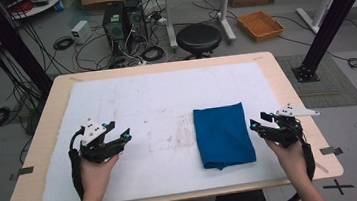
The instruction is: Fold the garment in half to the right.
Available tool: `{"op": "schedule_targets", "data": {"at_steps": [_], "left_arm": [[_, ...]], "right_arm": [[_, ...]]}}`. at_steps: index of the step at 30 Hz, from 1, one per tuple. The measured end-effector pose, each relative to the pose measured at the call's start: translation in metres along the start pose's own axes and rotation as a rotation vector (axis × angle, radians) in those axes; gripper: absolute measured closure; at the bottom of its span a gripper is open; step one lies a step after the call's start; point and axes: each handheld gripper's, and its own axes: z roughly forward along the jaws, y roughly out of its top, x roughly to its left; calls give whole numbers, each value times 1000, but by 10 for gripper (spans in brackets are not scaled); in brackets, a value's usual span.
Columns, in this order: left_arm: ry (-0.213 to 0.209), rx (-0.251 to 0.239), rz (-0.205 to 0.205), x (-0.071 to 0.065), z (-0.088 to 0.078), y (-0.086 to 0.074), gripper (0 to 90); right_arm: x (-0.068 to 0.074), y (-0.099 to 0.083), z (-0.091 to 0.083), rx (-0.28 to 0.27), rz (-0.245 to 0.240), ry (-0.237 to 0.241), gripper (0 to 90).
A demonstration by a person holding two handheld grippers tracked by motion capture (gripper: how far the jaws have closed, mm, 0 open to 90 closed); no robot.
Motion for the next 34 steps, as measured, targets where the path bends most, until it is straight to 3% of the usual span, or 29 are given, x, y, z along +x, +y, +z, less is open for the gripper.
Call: {"op": "schedule_targets", "data": {"at_steps": [34], "left_arm": [[-7, 7, 2, -1, -1, -4, 398]], "right_arm": [[-3, -1, 2, 2, 14, -4, 459]]}}
